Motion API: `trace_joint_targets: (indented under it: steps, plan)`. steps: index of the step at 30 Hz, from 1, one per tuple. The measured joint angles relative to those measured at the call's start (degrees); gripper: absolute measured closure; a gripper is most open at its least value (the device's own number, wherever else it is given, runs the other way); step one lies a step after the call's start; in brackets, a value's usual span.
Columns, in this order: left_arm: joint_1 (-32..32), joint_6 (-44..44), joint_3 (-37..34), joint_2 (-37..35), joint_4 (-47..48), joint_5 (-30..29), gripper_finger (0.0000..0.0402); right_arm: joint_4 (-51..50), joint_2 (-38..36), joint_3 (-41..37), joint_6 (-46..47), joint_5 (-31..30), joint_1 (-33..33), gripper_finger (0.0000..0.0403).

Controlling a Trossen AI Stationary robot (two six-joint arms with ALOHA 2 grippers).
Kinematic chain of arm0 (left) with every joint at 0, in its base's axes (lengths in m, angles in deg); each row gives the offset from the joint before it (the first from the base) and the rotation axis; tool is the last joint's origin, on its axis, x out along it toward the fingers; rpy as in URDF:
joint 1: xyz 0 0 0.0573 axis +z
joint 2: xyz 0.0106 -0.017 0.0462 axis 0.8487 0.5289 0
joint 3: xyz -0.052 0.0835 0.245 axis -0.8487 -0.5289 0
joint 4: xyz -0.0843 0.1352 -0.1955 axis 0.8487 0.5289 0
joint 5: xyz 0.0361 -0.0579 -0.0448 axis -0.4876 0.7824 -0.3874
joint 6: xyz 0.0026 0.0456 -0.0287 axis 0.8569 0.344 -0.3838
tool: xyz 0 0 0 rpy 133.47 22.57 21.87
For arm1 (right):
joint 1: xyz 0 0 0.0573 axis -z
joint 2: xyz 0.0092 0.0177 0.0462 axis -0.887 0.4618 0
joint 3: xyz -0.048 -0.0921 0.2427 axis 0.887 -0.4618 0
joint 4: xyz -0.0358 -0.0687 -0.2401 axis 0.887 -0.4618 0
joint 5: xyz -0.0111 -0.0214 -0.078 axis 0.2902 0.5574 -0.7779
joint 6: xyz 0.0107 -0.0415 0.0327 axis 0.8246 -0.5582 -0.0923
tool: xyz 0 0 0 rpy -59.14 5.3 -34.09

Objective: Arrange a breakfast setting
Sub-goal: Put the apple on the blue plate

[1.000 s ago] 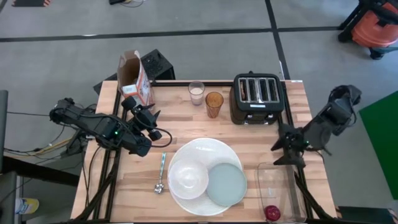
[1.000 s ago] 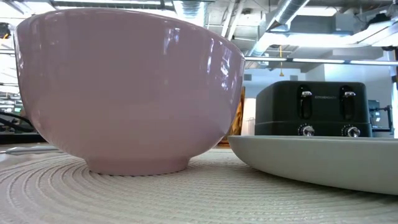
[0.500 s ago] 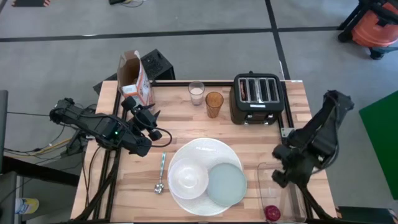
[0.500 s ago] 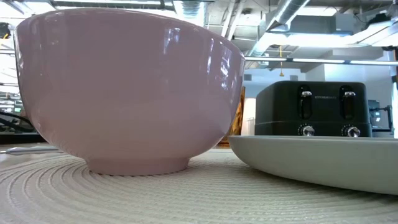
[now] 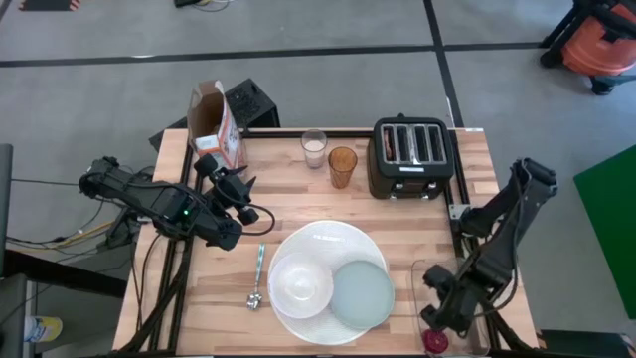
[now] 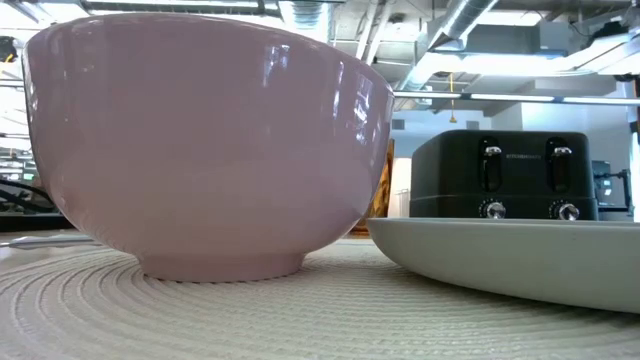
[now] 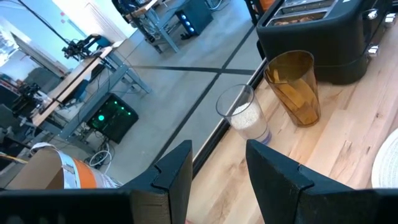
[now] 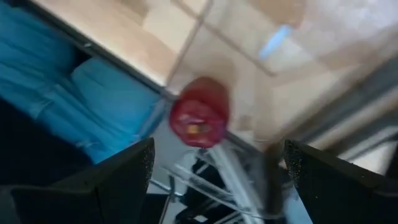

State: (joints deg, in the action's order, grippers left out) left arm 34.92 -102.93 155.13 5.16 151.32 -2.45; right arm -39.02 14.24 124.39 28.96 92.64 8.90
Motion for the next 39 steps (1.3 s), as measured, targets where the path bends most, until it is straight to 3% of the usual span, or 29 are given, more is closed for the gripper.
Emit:
trace_joint_targets:
  steps: [17, 39]
  plan:
    - [0.0, 2.1, 0.0, 0.0, 0.0, 0.0, 0.0262, 7.5, 9.0, 0.0, 10.9, 0.6, -6.5, 0.0025]
    - [0.0, 2.6, 0.0, 0.0, 0.0, 0.0, 0.0262, 14.1, 16.8, 0.0, 8.8, 2.5, -4.7, 0.0025]
